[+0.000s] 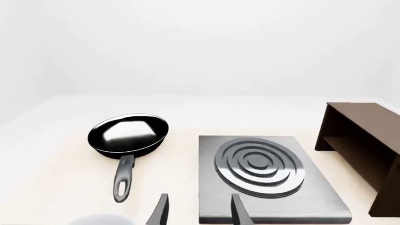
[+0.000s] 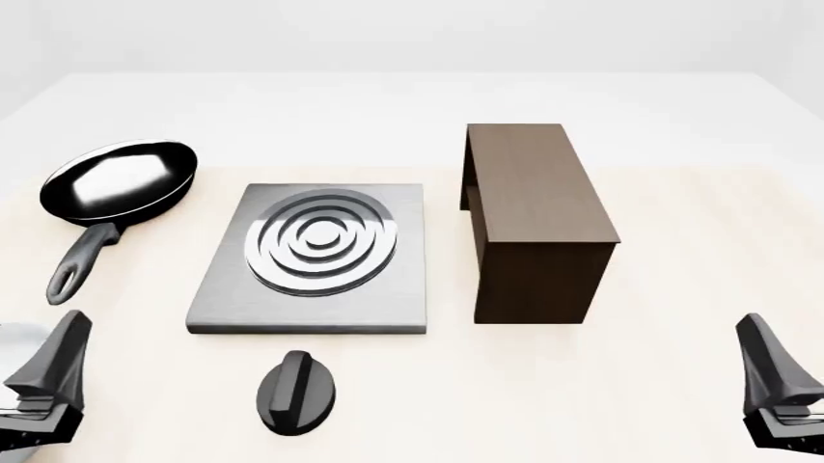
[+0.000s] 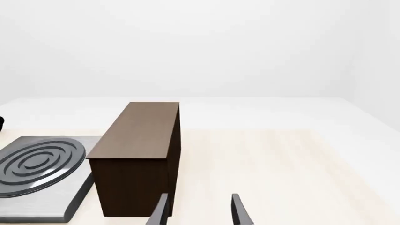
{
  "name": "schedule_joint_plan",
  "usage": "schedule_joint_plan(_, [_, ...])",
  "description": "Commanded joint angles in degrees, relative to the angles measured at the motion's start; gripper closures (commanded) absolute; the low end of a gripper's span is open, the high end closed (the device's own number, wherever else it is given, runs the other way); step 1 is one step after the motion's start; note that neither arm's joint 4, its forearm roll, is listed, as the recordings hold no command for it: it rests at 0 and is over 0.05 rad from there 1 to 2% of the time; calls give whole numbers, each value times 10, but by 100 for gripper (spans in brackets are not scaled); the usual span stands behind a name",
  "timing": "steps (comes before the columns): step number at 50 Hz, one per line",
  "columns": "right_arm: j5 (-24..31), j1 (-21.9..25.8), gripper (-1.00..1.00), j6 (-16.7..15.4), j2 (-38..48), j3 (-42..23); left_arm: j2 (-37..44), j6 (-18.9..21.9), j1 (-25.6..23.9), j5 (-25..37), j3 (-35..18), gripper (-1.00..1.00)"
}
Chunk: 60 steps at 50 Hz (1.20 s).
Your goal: Turn on the stove.
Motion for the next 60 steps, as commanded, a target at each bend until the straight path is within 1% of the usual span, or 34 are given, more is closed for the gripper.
schedule_joint_plan(1, [-1, 1, -100, 0, 3, -2, 104, -22, -17, -89, 0, -100])
schedule_joint_plan(2, [-1, 1, -100, 0, 3, -2, 106, -22, -17, -91, 0, -100])
schedule_joint_plan(5, [-1, 1, -100, 0, 3, -2, 146, -21, -22, -126, 0, -100])
schedule_joint_plan(10, [-1, 1, -100, 0, 3, -2, 163, -16, -16, -143, 0, -100])
schedule_joint_plan(11, [-1, 1, -100, 0, 3, -2, 172, -11, -16, -147, -1, -100])
schedule_joint_plan(12, [-1, 1, -100, 0, 3, -2, 181, 11, -26, -149, -3, -100])
schedule_joint_plan(13, [-1, 1, -100, 0, 3, -2, 177, 14, -16, -142, -7, -100])
schedule_joint_plan(14, [-1, 1, -100, 0, 3, -2, 182, 4, -17, -133, -16, -100])
schedule_joint_plan(15, [-1, 1, -100, 0, 3, -2, 236, -10, 42, -189, 0, -100])
schedule_joint_plan(16, [0, 0, -100, 0, -1, 1, -23, 7, 4, 19, 0, -100])
schedule_joint_plan(21, [-1, 0, -100, 0, 3, -2, -12, -1, 4, 14, -1, -100])
schedule_joint_plan(35, [-1, 0, -100, 0, 3, -2, -9, 5, 2, 20, -8, -100])
schedule_joint_plan(36, [-1, 0, -100, 0, 3, -2, 11, 10, -1, 12, -11, -100])
schedule_joint_plan(37, [-1, 0, -100, 0, 3, -2, 31, 33, 11, 6, -21, -100])
schedule_joint_plan(38, [-1, 0, -100, 0, 3, -2, 32, 33, 11, 5, -21, -100])
schedule_joint_plan(39, [-1, 0, -100, 0, 3, -2, 56, 11, 3, 8, -38, -100])
schedule_joint_plan(41, [-1, 0, -100, 0, 3, -2, 39, 22, 0, 45, -63, -100])
schedule_joint_plan(42, [-1, 0, -100, 0, 3, -2, 38, 22, 0, 46, -64, -100])
schedule_joint_plan(43, [-1, -1, -100, 0, 3, -2, 36, 27, -4, 75, -90, -100])
schedule_joint_plan(45, [-1, 0, -100, 0, 3, -2, 30, 24, -3, 106, -117, -100])
schedule_joint_plan(50, [-1, 0, -100, 0, 3, -2, 42, 22, -11, 146, -159, -100])
schedule_joint_plan(52, [-1, 0, -100, 0, 3, -2, 49, 8, -15, 163, -179, -100])
schedule_joint_plan(53, [-1, 0, -100, 0, 3, -2, 61, 1, -20, 177, -200, -100])
schedule_joint_plan(54, [-1, 0, -100, 0, 3, -2, 62, -1, -20, 186, -210, -100])
schedule_joint_plan(60, [-1, 0, -100, 0, 3, -2, 64, 10, -24, 229, -258, -100])
